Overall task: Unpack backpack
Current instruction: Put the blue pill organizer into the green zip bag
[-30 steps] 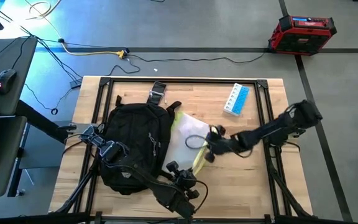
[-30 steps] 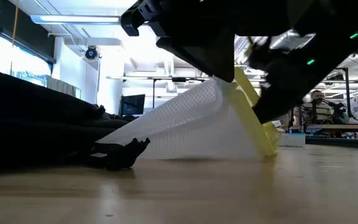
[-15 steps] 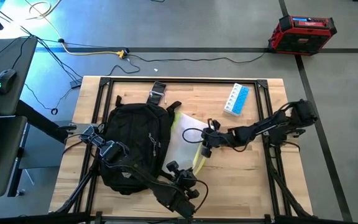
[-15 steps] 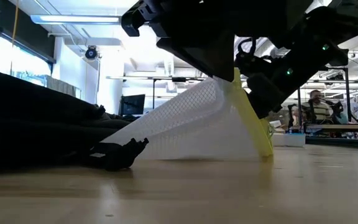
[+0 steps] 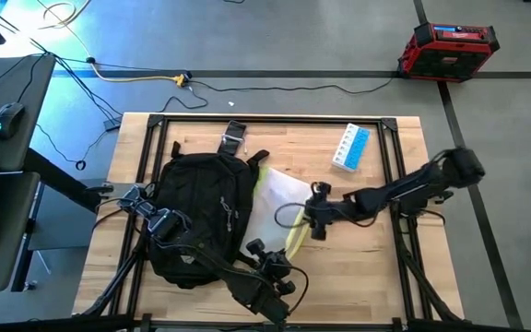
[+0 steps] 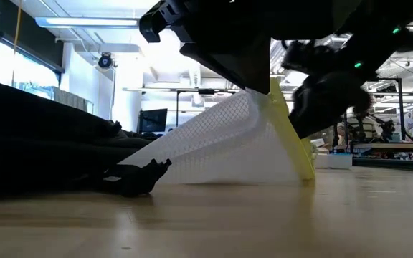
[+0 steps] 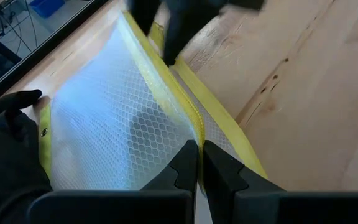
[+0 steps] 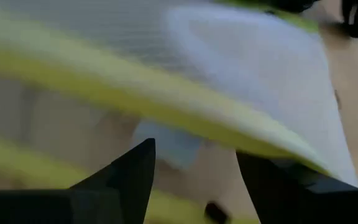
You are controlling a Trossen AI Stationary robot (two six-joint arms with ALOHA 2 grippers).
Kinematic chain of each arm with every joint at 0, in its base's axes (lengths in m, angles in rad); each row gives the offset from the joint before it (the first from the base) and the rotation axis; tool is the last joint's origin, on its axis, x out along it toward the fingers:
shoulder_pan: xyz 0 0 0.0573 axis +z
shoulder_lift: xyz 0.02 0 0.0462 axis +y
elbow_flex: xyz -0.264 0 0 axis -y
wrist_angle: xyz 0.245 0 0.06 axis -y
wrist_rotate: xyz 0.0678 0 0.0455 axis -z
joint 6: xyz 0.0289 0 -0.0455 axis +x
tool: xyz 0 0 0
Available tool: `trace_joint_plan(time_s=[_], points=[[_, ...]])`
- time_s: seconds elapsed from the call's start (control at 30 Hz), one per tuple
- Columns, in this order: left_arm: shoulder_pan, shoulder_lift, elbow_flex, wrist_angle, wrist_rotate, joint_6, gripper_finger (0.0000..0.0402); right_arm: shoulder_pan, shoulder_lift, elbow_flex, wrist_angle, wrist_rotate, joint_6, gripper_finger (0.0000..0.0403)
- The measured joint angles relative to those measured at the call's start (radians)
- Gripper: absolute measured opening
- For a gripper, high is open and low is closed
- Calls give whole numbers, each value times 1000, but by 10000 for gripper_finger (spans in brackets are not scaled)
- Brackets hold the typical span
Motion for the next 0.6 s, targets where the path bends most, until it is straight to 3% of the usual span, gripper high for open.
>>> trace_joint_plan(time_s=[0.17, 0.23, 0.4, 0.6], points=[[0, 0, 0, -8, 9, -1, 0, 102, -75, 1, -164, -173, -2, 211], [5, 0, 0, -23, 33, -8, 0, 150, -107, 1, -182, -188, -19, 211], [23, 0, 0, -104, 115, -47, 0, 224, -216, 0, -176, -35, -47, 211], [35, -2, 0, -133, 121, -69, 0, 262, -413, 0, -234, -2, -39, 211]])
